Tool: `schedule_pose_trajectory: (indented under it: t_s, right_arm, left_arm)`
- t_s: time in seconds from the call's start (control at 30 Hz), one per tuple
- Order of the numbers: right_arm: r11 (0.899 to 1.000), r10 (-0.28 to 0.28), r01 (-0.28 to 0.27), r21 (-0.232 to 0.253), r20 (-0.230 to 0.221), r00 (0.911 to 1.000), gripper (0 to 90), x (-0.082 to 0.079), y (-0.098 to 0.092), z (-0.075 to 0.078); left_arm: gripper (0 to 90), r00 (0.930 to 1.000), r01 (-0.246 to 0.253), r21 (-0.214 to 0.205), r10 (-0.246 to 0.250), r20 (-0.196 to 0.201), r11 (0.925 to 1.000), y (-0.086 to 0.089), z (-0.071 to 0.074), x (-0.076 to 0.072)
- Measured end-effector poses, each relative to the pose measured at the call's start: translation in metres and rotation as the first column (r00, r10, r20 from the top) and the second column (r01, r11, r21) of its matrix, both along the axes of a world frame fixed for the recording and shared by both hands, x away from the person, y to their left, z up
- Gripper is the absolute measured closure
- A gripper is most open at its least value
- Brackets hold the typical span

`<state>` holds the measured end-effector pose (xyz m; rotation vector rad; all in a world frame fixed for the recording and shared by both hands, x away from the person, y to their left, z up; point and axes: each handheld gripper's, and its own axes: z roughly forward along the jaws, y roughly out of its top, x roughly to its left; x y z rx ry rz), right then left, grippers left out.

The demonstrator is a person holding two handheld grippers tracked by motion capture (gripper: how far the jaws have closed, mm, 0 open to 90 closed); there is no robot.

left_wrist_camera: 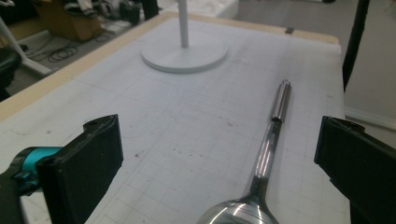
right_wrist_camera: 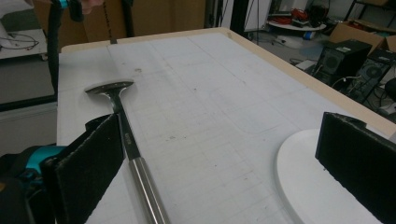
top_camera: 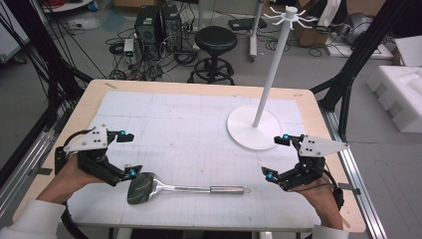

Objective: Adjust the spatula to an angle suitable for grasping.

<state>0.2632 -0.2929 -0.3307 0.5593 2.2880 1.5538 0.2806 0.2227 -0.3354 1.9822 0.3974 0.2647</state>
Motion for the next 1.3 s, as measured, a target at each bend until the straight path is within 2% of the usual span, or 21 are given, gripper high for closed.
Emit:
schedule_pose_trajectory:
  t_s: [0.1,0.17,0.3,0.4,0.5,0.57,0.63,0.83,0.9,1.0,1.1,1.2,1.23,1.27,1.3]
  right_arm:
    - [1.000,-0.002,0.001,0.003,0.004,1.0000,0.4,0.000,-0.003,0.000]
    - [1.000,-0.007,0.007,0.008,0.004,1.0000,0.4,0.000,-0.005,0.000]
    - [1.000,-0.019,0.019,0.022,0.003,0.9998,0.4,-0.001,-0.009,0.000]
    - [0.999,-0.024,0.024,0.028,0.001,0.9997,0.4,-0.001,-0.012,-0.001]
    - [0.999,-0.020,0.020,0.030,0.002,0.9998,0.4,-0.001,-0.013,-0.002]
    - [0.999,-0.020,0.020,0.032,0.000,0.9998,0.4,-0.001,-0.014,-0.002]
    - [0.999,-0.019,0.019,0.036,0.004,0.9998,0.4,-0.001,-0.015,-0.002]
    - [0.999,-0.009,0.008,0.041,0.012,0.9999,0.4,-0.002,-0.013,0.000]
    - [0.999,-0.006,0.006,0.044,0.011,0.9999,0.4,-0.002,-0.012,0.001]
    - [0.999,-0.006,0.005,0.045,0.013,0.9999,0.4,-0.002,-0.013,0.001]
    - [0.999,-0.007,0.007,0.049,0.014,0.9999,0.4,-0.002,-0.013,0.001]
    - [0.999,-0.001,0.000,0.047,0.019,0.9998,0.4,-0.002,-0.012,0.001]
    - [0.999,-0.002,0.002,0.048,0.019,0.9998,0.4,-0.002,-0.012,0.001]
    - [0.999,0.000,-0.001,0.049,0.016,0.9999,0.4,-0.003,-0.012,0.001]
    - [0.999,0.002,-0.003,0.049,0.023,0.9997,0.4,-0.002,-0.012,0.001]
  left_arm:
    - [1.7,0.9994,0.027,0.055,-0.026,-0.023,0.9981,-0.014,0.004,0.004]
    - [1.7,0.9986,0.050,0.105,-0.048,-0.023,0.9932,-0.024,0.006,0.007]
    - [1.8,0.9970,0.076,0.158,-0.073,-0.027,0.9845,-0.045,0.011,0.010]
    - [1.8,0.9923,0.124,0.216,-0.121,-0.025,0.9685,-0.060,0.012,0.013]
    - [1.8,0.9860,0.166,0.254,-0.160,-0.047,0.9527,-0.075,0.009,0.015]
    - [1.8,0.9805,0.196,0.285,-0.190,-0.050,0.9382,-0.084,0.006,0.015]
    - [1.8,0.9749,0.222,0.323,-0.215,-0.057,0.9200,-0.093,0.003,0.016]
    - [1.8,0.9600,0.279,0.399,-0.263,-0.097,0.8735,-0.118,-0.009,0.020]
    - [1.8,0.9566,0.291,0.417,-0.271,-0.106,0.8610,-0.126,-0.014,0.020]
    - [5.7,0.9414,0.337,0.442,-0.308,-0.137,0.8315,-0.137,-0.023,0.020]
    - [6.9,0.9338,0.355,0.478,-0.328,-0.142,0.8033,-0.146,-0.033,0.018]
    - [6.9,0.9329,0.358,0.498,-0.327,-0.152,0.7898,-0.152,-0.040,0.019]
    - [6.9,0.9303,0.364,0.500,-0.332,-0.156,0.7854,-0.153,-0.042,0.019]
    - [7.5,0.9278,0.370,0.497,-0.339,-0.156,0.7845,-0.154,-0.044,0.019]
    - [9.3,0.9229,0.382,0.493,-0.351,-0.159,0.7816,-0.155,-0.045,0.018]
